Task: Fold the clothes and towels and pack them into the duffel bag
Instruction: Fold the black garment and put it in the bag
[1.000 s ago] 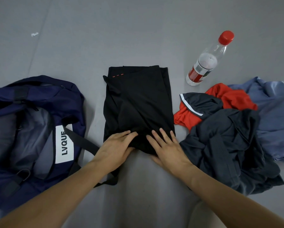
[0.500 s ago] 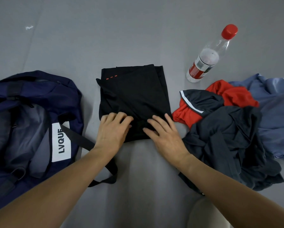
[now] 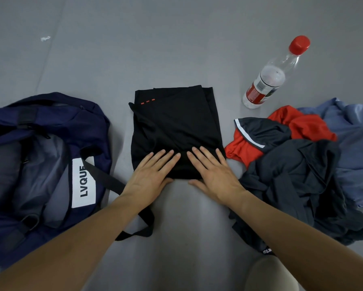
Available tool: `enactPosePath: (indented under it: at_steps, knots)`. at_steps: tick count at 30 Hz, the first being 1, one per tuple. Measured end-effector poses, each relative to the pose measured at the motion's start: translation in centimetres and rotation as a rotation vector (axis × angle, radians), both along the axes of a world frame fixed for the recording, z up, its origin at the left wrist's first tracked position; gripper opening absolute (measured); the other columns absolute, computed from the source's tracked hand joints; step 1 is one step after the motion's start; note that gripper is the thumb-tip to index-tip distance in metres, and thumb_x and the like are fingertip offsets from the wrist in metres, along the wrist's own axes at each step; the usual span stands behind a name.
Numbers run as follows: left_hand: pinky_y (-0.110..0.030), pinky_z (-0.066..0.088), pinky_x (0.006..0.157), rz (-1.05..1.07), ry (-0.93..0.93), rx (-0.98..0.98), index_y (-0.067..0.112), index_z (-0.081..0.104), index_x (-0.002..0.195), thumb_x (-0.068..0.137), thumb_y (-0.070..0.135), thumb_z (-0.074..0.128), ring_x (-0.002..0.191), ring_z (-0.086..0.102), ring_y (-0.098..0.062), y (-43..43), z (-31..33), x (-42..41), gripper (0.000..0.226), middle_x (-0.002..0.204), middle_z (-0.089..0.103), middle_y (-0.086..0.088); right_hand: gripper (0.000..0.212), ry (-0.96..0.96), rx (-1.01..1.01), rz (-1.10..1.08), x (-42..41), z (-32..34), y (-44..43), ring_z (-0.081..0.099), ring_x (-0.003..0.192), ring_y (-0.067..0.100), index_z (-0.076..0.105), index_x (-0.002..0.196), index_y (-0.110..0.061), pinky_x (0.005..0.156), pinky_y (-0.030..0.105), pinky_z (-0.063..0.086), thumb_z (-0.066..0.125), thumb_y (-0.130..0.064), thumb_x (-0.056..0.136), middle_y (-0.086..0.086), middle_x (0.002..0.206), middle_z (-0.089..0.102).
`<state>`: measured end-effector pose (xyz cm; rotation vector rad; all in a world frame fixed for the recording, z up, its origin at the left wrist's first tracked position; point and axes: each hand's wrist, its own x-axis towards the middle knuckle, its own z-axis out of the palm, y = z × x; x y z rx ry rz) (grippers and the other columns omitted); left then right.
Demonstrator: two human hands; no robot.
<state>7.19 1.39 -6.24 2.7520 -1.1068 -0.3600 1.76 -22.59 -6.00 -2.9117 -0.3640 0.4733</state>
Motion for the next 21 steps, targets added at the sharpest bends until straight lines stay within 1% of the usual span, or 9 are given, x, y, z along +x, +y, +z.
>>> enactPosePath:
  at_steps: [3, 7, 11, 15, 16, 17, 18, 19, 21]
  knots:
    - [-0.039, 0.025, 0.121, 0.032, 0.01, -0.083, 0.03, 0.009, 0.159, 0.1, 0.044, 0.045, 0.147, 0.034, -0.02, -0.2, 0.5, 0.1, 0.071, 0.157, 0.041, 0.002, 0.071, -0.022, 0.051, -0.03, -0.3, 0.4, -0.3, 0.012, 0.153, 0.017, 0.017, 0.159, -0.023, 0.125, 0.047, 0.008, 0.049, -0.041, 0.099, -0.002, 0.166, 0.018]
    - [-0.037, 0.044, 0.105, 0.058, 0.054, -0.157, 0.031, 0.008, 0.16, 0.098, 0.051, 0.043, 0.118, 0.057, -0.017, 0.1, 1.9, 0.2, 0.074, 0.121, 0.067, 0.005, 0.056, -0.103, 0.204, -0.136, -1.0, 1.3, -0.5, 0.046, 0.135, 0.02, 0.045, 0.147, -0.021, 0.118, 0.039, 0.029, 0.058, -0.029, 0.094, 0.0, 0.143, 0.054]
    - [-0.032, 0.05, 0.088, 0.003, 0.019, -0.041, 0.034, -0.002, 0.16, 0.086, 0.073, 0.046, 0.082, 0.059, -0.013, 0.0, 2.6, -0.7, 0.096, 0.094, 0.065, 0.009, 0.047, -0.079, 0.236, -0.17, -1.4, 2.5, -0.2, 0.063, 0.095, 0.023, 0.048, 0.142, -0.024, 0.087, 0.035, 0.046, 0.053, -0.038, 0.098, -0.001, 0.106, 0.069]
    - [-0.028, 0.047, 0.067, 0.151, 0.195, -0.09, 0.05, -0.004, 0.155, 0.085, 0.076, 0.045, 0.072, 0.063, -0.011, -0.3, 2.8, 0.1, 0.089, 0.083, 0.064, 0.012, 0.059, -0.106, 0.143, -0.28, -1.6, 2.8, 0.2, 0.066, 0.07, 0.025, 0.04, 0.15, -0.027, 0.059, 0.036, 0.052, 0.053, -0.05, 0.097, 0.0, 0.088, 0.068]
    - [-0.027, 0.044, 0.064, 0.188, 0.253, -0.096, 0.055, -0.002, 0.153, 0.085, 0.08, 0.041, 0.073, 0.065, -0.012, -0.2, 2.8, 0.4, 0.084, 0.078, 0.063, 0.012, 0.06, -0.205, 0.124, -0.262, -1.7, 2.7, 0.3, 0.066, 0.073, 0.024, 0.04, 0.151, -0.025, 0.06, 0.038, 0.054, 0.057, -0.043, 0.097, 0.002, 0.093, 0.067]
    - [-0.028, 0.042, 0.064, 0.211, 0.295, -0.081, 0.058, 0.001, 0.151, 0.084, 0.083, 0.036, 0.074, 0.066, -0.014, -0.2, 2.7, 0.6, 0.079, 0.074, 0.061, 0.011, 0.057, -0.309, 0.095, -0.205, -1.8, 2.5, 0.2, 0.066, 0.086, 0.025, 0.039, 0.152, -0.024, 0.071, 0.04, 0.056, 0.056, -0.031, 0.098, 0.004, 0.106, 0.066]
    - [-0.029, 0.042, 0.064, 0.236, 0.309, -0.051, 0.058, 0.005, 0.15, 0.083, 0.086, 0.032, 0.075, 0.067, -0.016, -0.2, 2.6, 0.8, 0.078, 0.072, 0.06, 0.009, 0.058, -0.366, 0.061, -0.133, -1.9, 2.0, 0.1, 0.062, 0.107, 0.028, 0.036, 0.154, -0.023, 0.091, 0.044, 0.053, 0.049, -0.017, 0.097, 0.007, 0.125, 0.061]
    - [-0.031, 0.042, 0.064, 0.269, 0.295, -0.01, 0.055, 0.007, 0.151, 0.083, 0.087, 0.029, 0.077, 0.067, -0.018, -0.2, 2.5, 1.1, 0.078, 0.074, 0.062, 0.007, 0.064, -0.362, 0.029, -0.06, -1.9, 1.8, 0.1, 0.051, 0.128, 0.032, 0.033, 0.155, -0.023, 0.107, 0.05, 0.041, 0.04, -0.007, 0.093, 0.01, 0.142, 0.051]
    - [-0.034, 0.047, 0.068, 0.32, 0.148, 0.068, 0.044, 0.018, 0.153, 0.085, 0.085, 0.029, 0.086, 0.067, -0.023, -0.3, 2.4, 1.7, 0.081, 0.091, 0.068, 0.002, 0.064, -0.289, -0.025, 0.024, -2.1, 1.3, 0.2, 0.025, 0.149, 0.034, 0.03, 0.156, -0.022, 0.118, 0.06, 0.021, 0.04, -0.012, 0.094, 0.013, 0.159, 0.031]
